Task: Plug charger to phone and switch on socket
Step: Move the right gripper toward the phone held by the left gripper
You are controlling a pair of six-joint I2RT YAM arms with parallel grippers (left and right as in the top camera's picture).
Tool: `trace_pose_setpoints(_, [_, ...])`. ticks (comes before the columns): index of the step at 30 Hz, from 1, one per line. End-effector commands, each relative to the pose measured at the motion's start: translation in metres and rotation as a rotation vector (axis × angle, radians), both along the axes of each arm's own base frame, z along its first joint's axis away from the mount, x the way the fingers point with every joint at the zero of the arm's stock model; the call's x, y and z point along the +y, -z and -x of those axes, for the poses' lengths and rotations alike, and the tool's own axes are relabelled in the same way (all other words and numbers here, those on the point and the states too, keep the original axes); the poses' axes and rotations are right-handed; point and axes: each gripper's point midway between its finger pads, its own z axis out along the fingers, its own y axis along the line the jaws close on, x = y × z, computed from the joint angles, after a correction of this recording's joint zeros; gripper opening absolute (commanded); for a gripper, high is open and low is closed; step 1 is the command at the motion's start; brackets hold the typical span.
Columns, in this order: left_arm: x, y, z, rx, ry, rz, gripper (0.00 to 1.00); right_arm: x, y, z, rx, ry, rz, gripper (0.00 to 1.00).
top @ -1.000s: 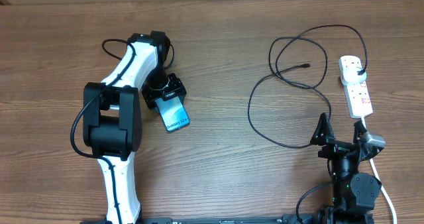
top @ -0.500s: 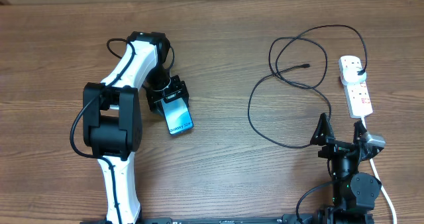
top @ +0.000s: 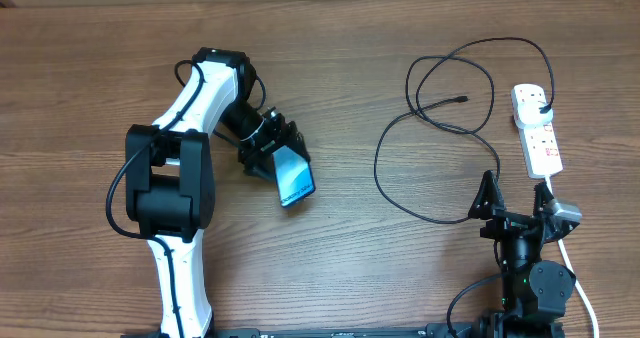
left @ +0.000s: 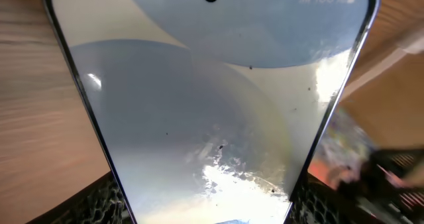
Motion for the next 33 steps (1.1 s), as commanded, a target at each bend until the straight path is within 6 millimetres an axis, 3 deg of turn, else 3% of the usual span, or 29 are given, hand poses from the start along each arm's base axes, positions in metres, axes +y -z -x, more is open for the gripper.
trace_pose_setpoints(1, [-0.028,-0.032,-0.014,-0.02,-0.063,0.249,0.66,0.0,0.002,0.0,-0.004,-0.004,-0.002,1.0])
trace_pose_setpoints(10, [-0.044,-0.056,-0.021,-0.001,-0.133,0.405,0.66,0.001,0.002,0.0,-0.005,-0.004,-0.003,1.0])
trace_pose_setpoints(14, [-0.045,-0.058,-0.022,0.001,-0.138,0.415,0.66,0.011,0.0,-0.001,-0.013,-0.063,-0.02,1.0])
trace_pose_setpoints(21, [-0.046,-0.059,-0.022,0.002,-0.143,0.425,0.66,0.066,-0.005,0.004,0.015,-0.365,-0.678,1.0])
trace_pose_setpoints(24, [-0.046,-0.059,-0.022,0.002,-0.143,0.425,0.66,0.081,-0.006,0.009,0.058,-0.446,-0.802,1.0])
trace_pose_setpoints(29, [-0.045,-0.059,-0.022,0.002,-0.142,0.424,0.66,0.08,-0.01,0.009,0.042,-0.447,-0.828,1.0])
trace_pose_setpoints(33, [-0.046,-0.059,-0.022,0.003,-0.143,0.425,0.66,0.103,-0.038,0.022,-0.035,-0.627,-0.521,1.0])
